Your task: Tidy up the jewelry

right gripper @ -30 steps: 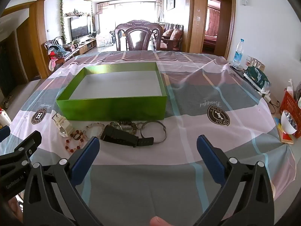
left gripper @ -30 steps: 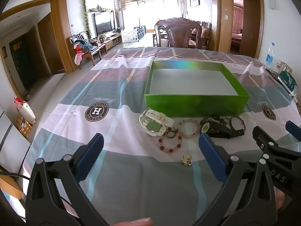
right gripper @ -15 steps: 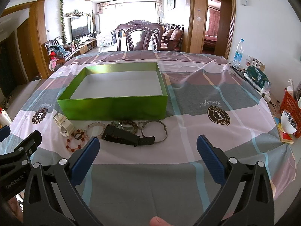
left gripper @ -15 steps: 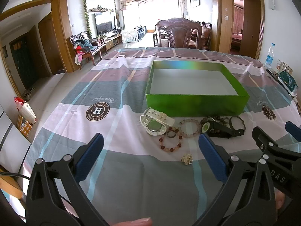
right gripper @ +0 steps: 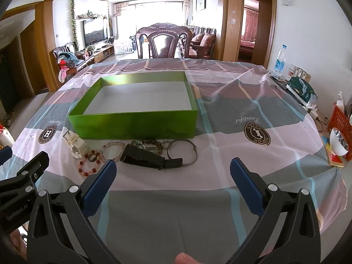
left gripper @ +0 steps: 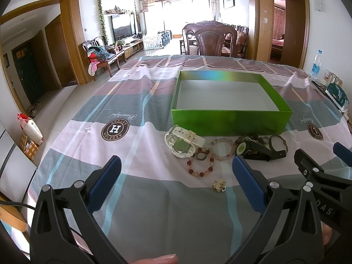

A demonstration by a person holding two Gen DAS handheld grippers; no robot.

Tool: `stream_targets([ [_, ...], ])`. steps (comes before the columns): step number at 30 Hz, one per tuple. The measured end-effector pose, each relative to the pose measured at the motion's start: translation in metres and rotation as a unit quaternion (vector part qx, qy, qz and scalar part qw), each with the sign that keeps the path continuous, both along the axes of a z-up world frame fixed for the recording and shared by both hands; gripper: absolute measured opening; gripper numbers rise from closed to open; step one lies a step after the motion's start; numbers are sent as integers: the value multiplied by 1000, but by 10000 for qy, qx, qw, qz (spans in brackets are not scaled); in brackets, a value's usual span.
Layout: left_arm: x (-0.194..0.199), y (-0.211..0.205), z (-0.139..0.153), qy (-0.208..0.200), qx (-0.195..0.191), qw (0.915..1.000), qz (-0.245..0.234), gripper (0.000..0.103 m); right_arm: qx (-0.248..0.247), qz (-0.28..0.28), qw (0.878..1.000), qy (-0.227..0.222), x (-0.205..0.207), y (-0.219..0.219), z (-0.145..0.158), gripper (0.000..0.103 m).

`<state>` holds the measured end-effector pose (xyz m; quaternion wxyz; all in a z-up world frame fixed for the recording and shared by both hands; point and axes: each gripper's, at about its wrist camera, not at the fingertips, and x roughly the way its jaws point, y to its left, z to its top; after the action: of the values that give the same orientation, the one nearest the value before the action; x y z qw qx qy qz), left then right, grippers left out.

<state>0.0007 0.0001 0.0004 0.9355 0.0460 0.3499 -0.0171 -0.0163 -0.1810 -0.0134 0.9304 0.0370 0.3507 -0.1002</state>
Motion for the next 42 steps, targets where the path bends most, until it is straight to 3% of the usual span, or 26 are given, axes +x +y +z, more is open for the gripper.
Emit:
stream_targets([
  [42,-1,0,0,-1,4,10000,9,100,15,6,10000,12,-3,6,0,100],
])
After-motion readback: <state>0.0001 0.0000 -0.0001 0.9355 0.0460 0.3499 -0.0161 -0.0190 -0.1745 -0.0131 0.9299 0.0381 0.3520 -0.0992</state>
